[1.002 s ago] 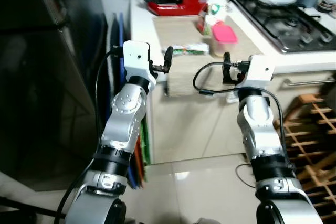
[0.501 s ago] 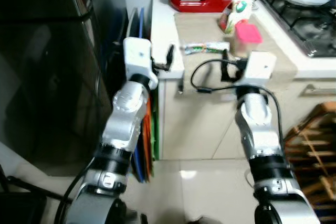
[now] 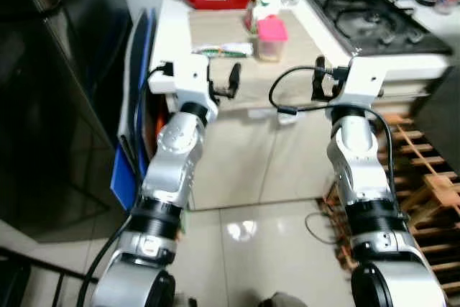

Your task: Restocking fridge

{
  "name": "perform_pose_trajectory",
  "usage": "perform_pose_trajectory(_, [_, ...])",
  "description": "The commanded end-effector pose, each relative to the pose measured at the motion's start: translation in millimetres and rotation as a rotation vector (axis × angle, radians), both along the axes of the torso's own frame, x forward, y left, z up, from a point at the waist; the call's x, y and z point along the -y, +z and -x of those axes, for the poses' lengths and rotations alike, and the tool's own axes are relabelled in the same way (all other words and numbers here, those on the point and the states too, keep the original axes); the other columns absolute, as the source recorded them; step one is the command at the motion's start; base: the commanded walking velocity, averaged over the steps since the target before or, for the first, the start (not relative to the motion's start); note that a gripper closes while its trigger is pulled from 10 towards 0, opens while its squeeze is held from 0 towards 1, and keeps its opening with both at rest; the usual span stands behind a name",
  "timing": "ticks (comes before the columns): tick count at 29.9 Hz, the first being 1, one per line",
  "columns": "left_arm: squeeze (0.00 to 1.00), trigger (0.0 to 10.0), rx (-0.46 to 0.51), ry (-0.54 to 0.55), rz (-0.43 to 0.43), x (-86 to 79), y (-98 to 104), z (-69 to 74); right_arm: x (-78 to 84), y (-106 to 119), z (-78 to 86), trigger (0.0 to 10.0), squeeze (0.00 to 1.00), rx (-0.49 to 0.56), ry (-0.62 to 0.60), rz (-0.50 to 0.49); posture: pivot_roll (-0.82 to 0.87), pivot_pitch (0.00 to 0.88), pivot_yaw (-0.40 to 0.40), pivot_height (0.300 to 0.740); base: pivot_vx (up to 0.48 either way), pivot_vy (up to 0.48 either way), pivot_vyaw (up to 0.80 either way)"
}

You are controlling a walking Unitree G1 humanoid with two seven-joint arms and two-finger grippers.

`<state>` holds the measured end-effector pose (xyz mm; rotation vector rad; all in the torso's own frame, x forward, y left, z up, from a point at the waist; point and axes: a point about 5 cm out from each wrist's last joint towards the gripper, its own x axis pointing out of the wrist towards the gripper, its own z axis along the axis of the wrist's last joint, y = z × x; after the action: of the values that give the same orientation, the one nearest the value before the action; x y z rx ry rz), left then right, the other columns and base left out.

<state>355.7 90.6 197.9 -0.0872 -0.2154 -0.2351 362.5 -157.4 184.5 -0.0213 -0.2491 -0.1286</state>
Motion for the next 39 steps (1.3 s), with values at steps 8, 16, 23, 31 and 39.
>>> perform_pose_trajectory(8, [0.0, 10.0, 0.031, 0.034, -0.015, -3.8, 9.8, 0.1, -10.6, -4.0, -1.7, 10.0, 0.4, -0.028, 0.035, 0.005, -0.09, 0.04, 0.007, 0.732, 0.449, 0.0, 0.0])
perform_pose_trajectory(16, [0.0, 10.0, 0.044, 0.044, -0.029, -4.2, 11.4, 0.5, -14.2, -3.8, -2.8, 10.0, 0.4, -0.029, 0.047, 0.002, -0.09, 0.039, 0.002, 0.732, 0.458, 0.0, 0.0])
perform_pose_trajectory(23, [0.0, 10.0, 0.052, 0.05, -0.006, -4.4, 13.9, 1.2, -18.4, 2.5, -4.3, 10.0, 0.4, -0.013, 0.068, -0.006, -0.09, 0.041, 0.0, 0.732, 0.455, 0.0, 0.0])
perform_pose_trajectory(31, [0.0, 10.0, 0.065, 0.054, -0.011, -3.2, 16.8, 2.4, -20.5, 29.9, -12.3, 10.0, 0.4, 0.043, 0.079, -0.032, -0.09, 0.054, 0.004, 0.732, 0.0, 0.0, 0.0])
perform_pose_trajectory(39, [0.0, 10.0, 0.051, 0.033, -0.006, -0.1, 17.3, 7.9, -21.3, 56.5, -26.0, 10.0, 0.4, 0.053, 0.09, -0.04, -0.06, 0.083, 0.011, 0.732, 0.0, 0.0, 0.0])
